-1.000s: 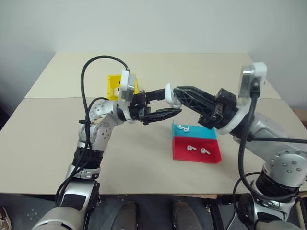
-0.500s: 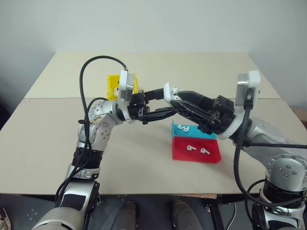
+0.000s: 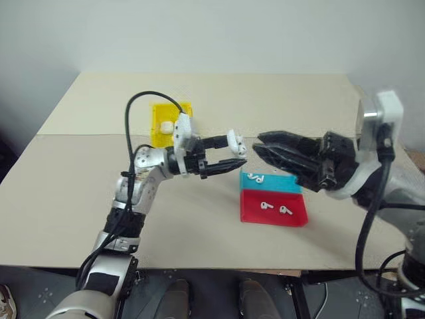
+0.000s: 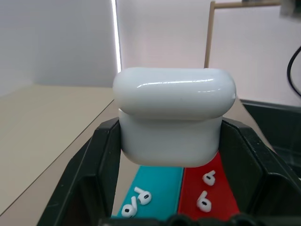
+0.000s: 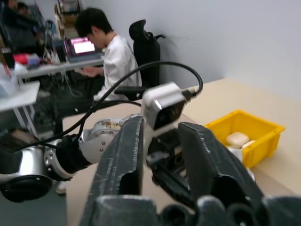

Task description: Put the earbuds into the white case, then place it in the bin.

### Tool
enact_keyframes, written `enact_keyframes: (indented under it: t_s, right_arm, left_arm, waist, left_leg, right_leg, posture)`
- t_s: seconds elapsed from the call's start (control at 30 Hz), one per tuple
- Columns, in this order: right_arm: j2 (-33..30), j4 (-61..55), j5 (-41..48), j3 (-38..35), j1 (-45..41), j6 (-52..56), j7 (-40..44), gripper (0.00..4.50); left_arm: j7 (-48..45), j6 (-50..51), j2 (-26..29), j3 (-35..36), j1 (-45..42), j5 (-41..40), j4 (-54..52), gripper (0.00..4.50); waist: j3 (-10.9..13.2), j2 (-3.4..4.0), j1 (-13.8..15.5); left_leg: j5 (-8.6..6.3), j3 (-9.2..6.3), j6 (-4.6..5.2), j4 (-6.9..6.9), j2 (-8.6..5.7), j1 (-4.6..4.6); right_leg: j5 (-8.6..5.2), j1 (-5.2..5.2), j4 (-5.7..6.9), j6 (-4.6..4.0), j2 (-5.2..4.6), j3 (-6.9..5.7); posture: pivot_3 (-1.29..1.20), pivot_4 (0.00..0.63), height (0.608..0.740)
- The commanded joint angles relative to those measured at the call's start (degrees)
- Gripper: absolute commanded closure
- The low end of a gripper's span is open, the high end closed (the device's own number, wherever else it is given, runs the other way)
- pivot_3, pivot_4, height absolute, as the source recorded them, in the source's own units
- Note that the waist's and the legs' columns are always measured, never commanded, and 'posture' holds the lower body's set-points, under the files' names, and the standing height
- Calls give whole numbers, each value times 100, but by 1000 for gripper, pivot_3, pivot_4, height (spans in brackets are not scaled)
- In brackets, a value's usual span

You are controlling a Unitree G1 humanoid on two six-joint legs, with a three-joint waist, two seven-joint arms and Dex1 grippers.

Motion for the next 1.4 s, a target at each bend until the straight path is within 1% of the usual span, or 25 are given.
enact_keyframes:
  t_s: [0.03, 0.13, 0.17, 0.23, 0.33, 0.4, 0.47, 0.57, 0.67, 0.73, 0.77, 0.8, 0.87, 0.9, 0.97, 1.03, 1.13, 1.23, 1.3, 1.33, 1.4]
  right_arm:
    - [-551, 35, -935, 706, -630, -23, 613, 4398]
    - [-855, 290, -2080, 1935, -1491, 131, 980, 4456]
    - [-907, 406, -2533, 2315, -1678, 4, 1180, 4456]
    - [-905, 646, -3165, 2857, -1974, -107, 1437, 4456]
    - [-705, 956, -3746, 3238, -2253, -158, 1627, 4456]
    - [-725, 1006, -4123, 3366, -2249, -277, 1792, 4456]
    - [-811, 997, -4175, 3201, -2066, -343, 2021, 4456]
    - [-849, 1038, -4209, 2833, -1747, -300, 2019, 4456]
    - [-416, 1120, -3697, 1921, -1515, 19, 1649, 4456]
    - [5, 1046, -3385, 1203, -1217, -10, 1292, 4456]
    - [149, 988, -3322, 986, -1106, -40, 1171, 4456]
    - [337, 910, -3228, 715, -934, 0, 947, 4456]
    - [495, 608, -3209, 471, -368, 244, 603, 4456]
    - [522, 423, -3271, 479, -79, 275, 493, 4456]
    - [542, 149, -3399, 608, 267, 244, 355, 4456]
    - [685, -93, -3516, 857, 463, 266, 102, 4456]
    - [871, -225, -3501, 946, 475, 386, -148, 4456]
    - [978, -307, -3425, 902, 442, 444, -267, 4456]
    - [989, -333, -3379, 851, 433, 462, -293, 4500]
    - [980, -344, -3357, 825, 441, 459, -292, 4500]
    - [933, -373, -3351, 788, 503, 411, -264, 4500]
  left_arm:
    - [219, -409, -122, -143, -262, 378, 76, 1710]
    - [230, -535, -212, -168, -310, 415, 48, 1710]
    - [224, -542, -222, -151, -316, 389, 12, 1710]
    - [227, -569, -220, -126, -314, 374, -58, 1710]
    - [258, -566, -178, -76, -261, 341, -204, 1710]
    - [306, -550, -138, -23, -180, 289, -361, 1710]
    - [364, -448, -57, 157, -29, 96, -587, 1710]
    - [480, -226, 167, 511, 288, -190, -1030, 1710]
    - [771, -62, 320, 788, 568, -294, -1369, 1710]
    - [1255, -54, 266, 954, 648, -143, -1369, 1710]
    - [1434, -57, 235, 1002, 667, -81, -1368, 1710]
    - [1989, 29, 82, 1109, 582, 79, -1282, 1710]
    - [3712, 219, -369, 1419, 114, 636, -706, 1710]
    - [4363, 223, -517, 1538, -96, 884, -392, 1710]
    - [4930, 92, -621, 1634, -348, 1140, 61, 1710]
    - [5694, -149, -616, 1564, -856, 1652, 1149, 1710]
    - [6311, -543, -585, 1405, -1392, 2147, 2427, 1710]
    - [6111, -1102, -584, 1232, -1710, 2277, 3394, 1710]
    - [5974, -1190, -591, 1228, -1892, 2246, 3837, 979]
    - [5967, -1277, -575, 1212, -1947, 2269, 3985, 719]
    - [6051, -1413, -550, 1298, -1999, 2217, 4074, 49]
  waist:
    - [0, 0, -1]
    - [0, 1, -30]
    - [0, 1, -23]
    - [0, 1, -14]
    - [0, 0, -1]
    - [0, 1, 5]
    - [0, 1, 7]
    - [0, 0, 11]
    - [1, -2, 12]
    - [0, -1, 18]
    - [0, -1, 21]
    - [0, -1, 39]
    - [-1, -4, 134]
    - [-2, -6, 162]
    - [-3, -8, 163]
    - [-3, -7, 133]
    - [-3, -7, 121]
    - [-3, -7, 136]
    - [-3, -8, 136]
    - [-3, -8, 136]
    - [-3, -8, 134]
  left_leg:
    - [0, 10, 0, 0, 1, -3]
    - [0, 27, 0, -2, 2, -15]
    - [0, 26, 0, 1, 3, -18]
    - [0, 29, 0, 1, 3, -19]
    - [0, 30, 0, 4, 3, -22]
    - [0, 29, 0, 7, 3, -27]
    - [-2, 24, 3, 7, 5, -29]
    - [-5, 7, 8, 8, 7, -33]
    - [-6, -11, 10, 15, 10, -32]
    - [-6, -12, 10, 19, 6, -27]
    - [-6, -18, 10, 22, 7, -24]
    - [-6, -20, 10, 22, 7, -20]
    - [-6, -30, 10, 31, 4, -21]
    - [-6, -32, 10, 40, 2, -25]
    - [-6, -31, 10, 42, -2, -29]
    - [-6, -22, 10, 37, -8, -32]
    - [-6, -24, 10, 31, -8, -30]
    - [-6, -22, 10, 30, -12, -33]
    - [-6, -16, 10, 30, -12, -35]
    - [-6, -12, 10, 30, -12, -38]
    - [-6, 3, 10, 29, -11, -39]
  right_leg:
    - [0, -3, -1, 0, 1, -4]
    - [0, -21, 0, -1, 0, 5]
    - [0, -22, -2, -1, 0, 1]
    - [0, -21, -3, -1, -1, 1]
    - [0, -23, -2, -1, -3, 1]
    - [0, -27, -1, -1, -3, 1]
    - [0, -27, -2, -1, -3, -2]
    - [0, -26, -6, 0, -7, -2]
    - [0, -23, -3, -1, -8, -7]
    - [1, -21, 5, -1, -11, -6]
    - [1, -14, 8, -1, -9, -8]
    - [1, -9, 8, -1, -8, -10]
    - [4, 0, 8, 4, -10, -17]
    - [7, 2, 5, 9, -11, -20]
    - [15, 2, -4, 15, -12, -19]
    - [15, -9, -1, 16, -13, -6]
    - [15, -15, 0, 15, -7, -6]
    - [15, -13, -6, 16, -10, -8]
    - [15, -13, -8, 16, -11, -8]
    - [15, -15, -10, 16, -11, -11]
    - [15, -16, -9, 16, -10, -13]
  posture:
    - [0, 150, 740]
    - [0, 150, 740]
    - [0, 150, 740]
    - [0, 150, 740]
    - [0, 150, 740]
    - [0, 150, 740]
    - [0, 150, 740]
    - [0, 150, 740]
    - [0, 150, 740]
    - [0, 150, 740]
    - [0, 150, 740]
    - [0, 150, 740]
    - [0, 150, 740]
    - [0, 150, 740]
    - [0, 150, 740]
    - [0, 150, 740]
    - [0, 150, 740]
    - [0, 150, 740]
    - [0, 150, 740]
    - [0, 150, 740]
    - [0, 150, 740]
